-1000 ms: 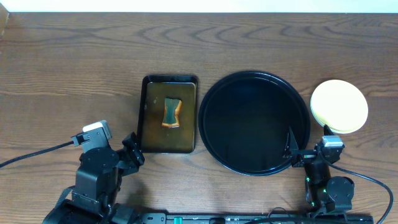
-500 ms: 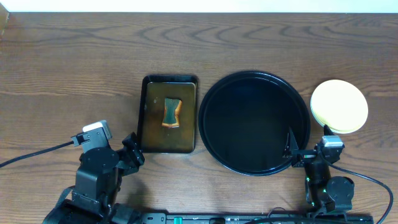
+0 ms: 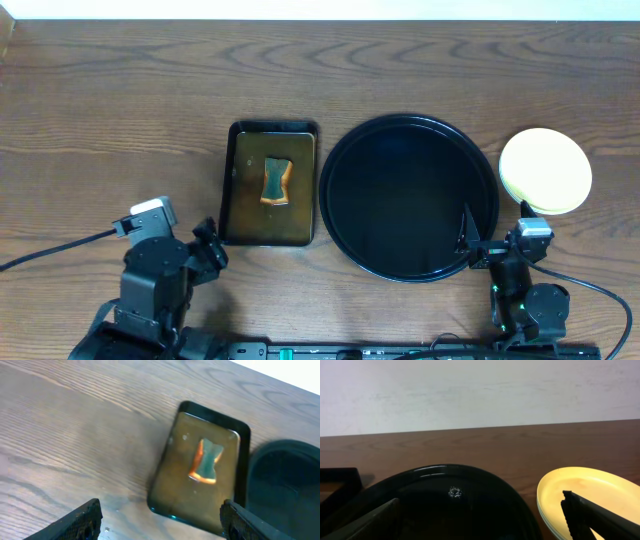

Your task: Clean dirty plates on tray and stack at the side

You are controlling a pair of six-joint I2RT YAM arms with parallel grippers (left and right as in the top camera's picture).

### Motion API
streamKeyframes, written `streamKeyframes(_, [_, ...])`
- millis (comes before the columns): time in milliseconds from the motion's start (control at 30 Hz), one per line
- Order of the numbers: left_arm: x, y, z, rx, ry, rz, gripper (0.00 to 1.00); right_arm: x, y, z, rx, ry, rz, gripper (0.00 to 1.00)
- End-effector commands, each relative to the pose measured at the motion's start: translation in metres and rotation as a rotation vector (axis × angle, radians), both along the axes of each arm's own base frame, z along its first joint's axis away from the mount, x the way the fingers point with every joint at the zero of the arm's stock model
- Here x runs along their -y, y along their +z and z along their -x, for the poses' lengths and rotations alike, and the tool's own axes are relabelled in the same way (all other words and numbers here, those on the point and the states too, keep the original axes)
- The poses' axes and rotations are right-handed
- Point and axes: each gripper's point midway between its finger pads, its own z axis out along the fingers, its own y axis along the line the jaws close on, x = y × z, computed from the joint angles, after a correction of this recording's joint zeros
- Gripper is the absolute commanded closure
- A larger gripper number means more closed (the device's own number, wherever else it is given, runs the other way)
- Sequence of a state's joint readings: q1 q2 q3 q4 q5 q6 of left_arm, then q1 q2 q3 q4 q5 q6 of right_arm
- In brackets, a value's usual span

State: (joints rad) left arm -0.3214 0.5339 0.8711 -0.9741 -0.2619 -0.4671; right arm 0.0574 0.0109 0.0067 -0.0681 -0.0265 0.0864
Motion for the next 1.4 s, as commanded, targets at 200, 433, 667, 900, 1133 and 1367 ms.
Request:
streamKeyframes(200, [-0.015,-0.024,-0.013,0.149,-0.057,-0.092,0.23,-0.004,-0.001,0.001,0.000,0.019,0.012,0.01])
streamKeyframes(433, [-0.022,-0.040,-0.029,0.359,-0.013,-0.080,0.24,-0.004,-0.001,0.001,0.000,0.019,0.012,0.01])
streamKeyframes(667, [-0.022,-0.037,-0.045,0.609,-0.005,-0.084,0.24,-0.004,-0.001,0.001,0.000,0.019,0.013,0.01])
streamKeyframes(900, [-0.012,-0.036,-0.056,0.744,-0.090,-0.175,0.24,-0.004,-0.001,0.001,0.000,0.019,0.012,0.01])
streamKeyframes(1133, [-0.010,-0.094,-0.054,0.509,-0.123,-0.160,0.24,-0.004,-0.001,0.001,0.000,0.019,0.012,0.01])
streamKeyframes(1367, [-0.010,-0.092,-0.054,0.516,-0.123,-0.161,0.24,-0.004,-0.001,0.001,0.000,0.019,0.013,0.01])
